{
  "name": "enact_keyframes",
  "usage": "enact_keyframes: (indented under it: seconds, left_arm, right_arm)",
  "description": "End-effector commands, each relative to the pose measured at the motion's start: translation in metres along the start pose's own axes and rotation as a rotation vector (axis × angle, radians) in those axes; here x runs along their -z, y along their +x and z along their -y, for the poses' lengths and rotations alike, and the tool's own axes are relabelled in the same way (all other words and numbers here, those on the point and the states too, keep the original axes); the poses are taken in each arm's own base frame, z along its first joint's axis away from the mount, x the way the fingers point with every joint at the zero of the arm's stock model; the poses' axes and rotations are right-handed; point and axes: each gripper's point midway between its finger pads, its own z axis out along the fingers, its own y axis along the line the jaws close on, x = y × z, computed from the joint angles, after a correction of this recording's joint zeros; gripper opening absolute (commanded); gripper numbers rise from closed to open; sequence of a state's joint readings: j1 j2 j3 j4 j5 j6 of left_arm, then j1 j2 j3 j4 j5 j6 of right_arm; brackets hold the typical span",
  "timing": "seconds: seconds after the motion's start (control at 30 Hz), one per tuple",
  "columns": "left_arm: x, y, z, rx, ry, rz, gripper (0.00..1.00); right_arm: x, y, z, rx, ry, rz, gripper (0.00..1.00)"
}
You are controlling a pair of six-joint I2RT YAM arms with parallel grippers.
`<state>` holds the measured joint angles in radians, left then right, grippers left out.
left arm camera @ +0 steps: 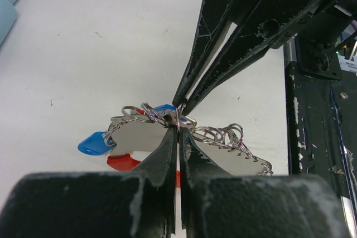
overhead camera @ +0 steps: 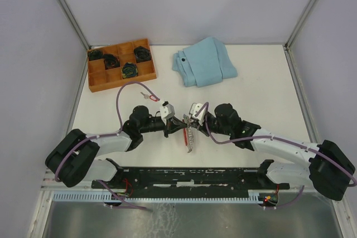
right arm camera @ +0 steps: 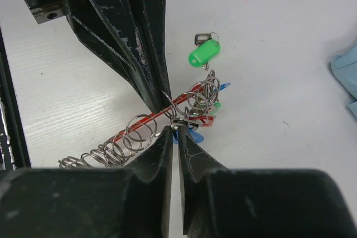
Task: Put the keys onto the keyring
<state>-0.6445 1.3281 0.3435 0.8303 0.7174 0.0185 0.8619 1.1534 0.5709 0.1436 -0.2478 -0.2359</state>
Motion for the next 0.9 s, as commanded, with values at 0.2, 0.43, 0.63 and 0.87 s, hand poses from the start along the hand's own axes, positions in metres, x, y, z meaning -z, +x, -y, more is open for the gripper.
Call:
enact_keyframes:
  seconds: [0.2, 0.43, 0.63, 0.87]
  left_arm:
    - [-0.002, -0.020, 0.000, -0.058, 0.018, 0.080, 0.08]
    - [-0.006, -0.007, 0.001, -0.055, 0.048, 0.035, 0.24]
    - [-0.006, -0.001, 0.005, -0.084, 0.082, 0.009, 0.30]
    - [-0.006, -0.002, 0.007, -0.162, 0.129, -0.013, 0.35]
  right_arm:
    - [0.003, -0.024, 0.001, 0.031, -0.034, 0.028, 0.01]
    - [0.004, -0.028, 0.005, 0.084, -0.059, -0.049, 0.01]
    - [0.003, -0.025, 0.001, 0.100, -0.107, -0.100, 0.01]
    - [0.003, -0.028, -0.002, 0.116, -0.140, -0.106, 0.01]
